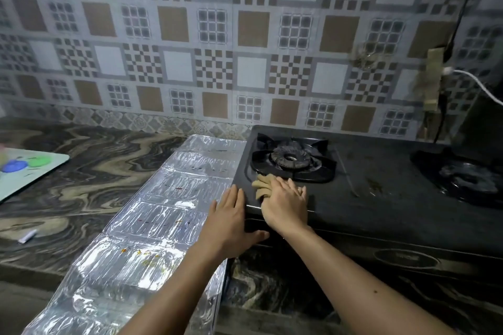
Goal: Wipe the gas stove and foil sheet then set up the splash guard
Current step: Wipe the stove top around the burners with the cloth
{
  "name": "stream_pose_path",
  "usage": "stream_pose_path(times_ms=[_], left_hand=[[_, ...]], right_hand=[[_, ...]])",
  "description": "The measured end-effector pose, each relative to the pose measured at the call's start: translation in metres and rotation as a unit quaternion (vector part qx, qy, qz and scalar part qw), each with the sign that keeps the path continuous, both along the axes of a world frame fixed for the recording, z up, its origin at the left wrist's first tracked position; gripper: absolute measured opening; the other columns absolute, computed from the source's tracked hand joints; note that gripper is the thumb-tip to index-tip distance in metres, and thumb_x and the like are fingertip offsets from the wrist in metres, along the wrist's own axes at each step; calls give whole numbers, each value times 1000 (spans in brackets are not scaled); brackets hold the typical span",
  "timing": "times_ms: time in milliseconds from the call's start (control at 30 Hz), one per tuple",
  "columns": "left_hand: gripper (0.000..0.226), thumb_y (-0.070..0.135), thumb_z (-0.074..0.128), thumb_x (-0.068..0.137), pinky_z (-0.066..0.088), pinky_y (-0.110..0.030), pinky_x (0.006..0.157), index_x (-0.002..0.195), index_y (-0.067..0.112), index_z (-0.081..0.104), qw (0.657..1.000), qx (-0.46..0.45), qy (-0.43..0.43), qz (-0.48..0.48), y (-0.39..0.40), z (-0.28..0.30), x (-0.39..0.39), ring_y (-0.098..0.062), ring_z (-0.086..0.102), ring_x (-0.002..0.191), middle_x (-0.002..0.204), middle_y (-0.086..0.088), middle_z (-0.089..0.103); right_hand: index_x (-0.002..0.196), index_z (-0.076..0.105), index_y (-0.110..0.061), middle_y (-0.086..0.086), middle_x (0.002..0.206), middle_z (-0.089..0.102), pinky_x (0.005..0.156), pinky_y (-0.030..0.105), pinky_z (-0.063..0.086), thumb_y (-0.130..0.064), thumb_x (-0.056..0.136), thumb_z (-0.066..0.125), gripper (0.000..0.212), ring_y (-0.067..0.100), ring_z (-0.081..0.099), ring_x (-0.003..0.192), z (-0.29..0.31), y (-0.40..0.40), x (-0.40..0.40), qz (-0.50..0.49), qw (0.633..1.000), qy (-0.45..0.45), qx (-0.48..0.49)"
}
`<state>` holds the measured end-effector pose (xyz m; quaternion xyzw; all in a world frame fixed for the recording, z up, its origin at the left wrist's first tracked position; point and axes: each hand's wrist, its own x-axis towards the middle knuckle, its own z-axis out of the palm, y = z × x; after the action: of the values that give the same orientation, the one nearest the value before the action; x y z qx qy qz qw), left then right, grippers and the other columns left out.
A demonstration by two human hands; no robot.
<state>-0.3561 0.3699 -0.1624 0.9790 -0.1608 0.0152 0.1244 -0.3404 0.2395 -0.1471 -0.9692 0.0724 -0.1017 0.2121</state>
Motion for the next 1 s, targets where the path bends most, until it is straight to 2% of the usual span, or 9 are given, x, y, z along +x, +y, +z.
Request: stream_pose_path(times_ms=[167,267,333,500,567,633,700,833,1000], left_hand=[[100,40,63,80,20,-42,116,152,10,1,989,-147,20,-16,4,1,3,-24,26,144,157,-7,25],[101,20,56,78,46,-36,90,152,12,-12,966,-249,47,45,7,5,1,-33,59,110,127,-16,59],[97,13,53,82,47,-30,78,151,12,-15,949,-300,44,89,7,4,-2,-31,62,101,120,-14,64],[63,8,49,90,37,-28,77,147,6,23,862,-451,-20,229,11,11,-1,-25,57,99,132,-16,57],[52,4,47,88,41,-34,84,139,3,40,891,-400,-43,211,12,13,6,-31,58,109,130,-19,57],[30,2,47,84,41,-36,83,111,4,60,931,-325,-70,150,6,15,11,-35,58,106,114,-17,64],[10,8,46,86,38,-39,83,85,14,54,961,-245,-90,89,-5,15,12,-35,58,97,100,-11,63],[32,37,34,98,23,-49,111,103,17,58,989,-78,-93,81,-27,4,13,-21,47,122,115,0,58],[55,54,33,94,13,-51,116,120,13,59,988,-16,-69,136,-45,8,13,-24,41,133,129,-5,56]], right_hand=[[130,54,-42,-9,136,57,117,43,17,-15,83,41,55,19,40,134,16,32,26,110,991,21,70],[121,61,-43,-10,125,65,112,34,32,-10,80,43,56,18,51,126,25,32,29,160,982,29,98],[113,68,-40,-14,115,70,106,27,39,-8,78,43,53,9,57,119,25,23,29,199,968,38,147],[100,74,-33,-11,104,74,100,35,47,-7,80,53,39,10,63,107,18,3,26,227,960,30,159],[95,74,-32,-9,98,75,95,37,49,-10,78,55,34,13,65,102,15,-4,25,234,960,26,151],[92,75,-27,-5,94,76,94,38,50,-6,77,54,33,15,66,100,14,-17,20,246,957,27,154],[93,77,-20,-1,97,76,96,34,48,1,77,52,36,14,66,103,18,-33,13,253,954,38,154],[92,78,-19,-2,99,75,97,33,49,3,78,52,36,10,66,101,23,-75,10,231,963,41,134],[90,78,-14,1,95,75,94,29,48,7,79,52,35,13,67,98,29,-143,1,165,978,29,121]])
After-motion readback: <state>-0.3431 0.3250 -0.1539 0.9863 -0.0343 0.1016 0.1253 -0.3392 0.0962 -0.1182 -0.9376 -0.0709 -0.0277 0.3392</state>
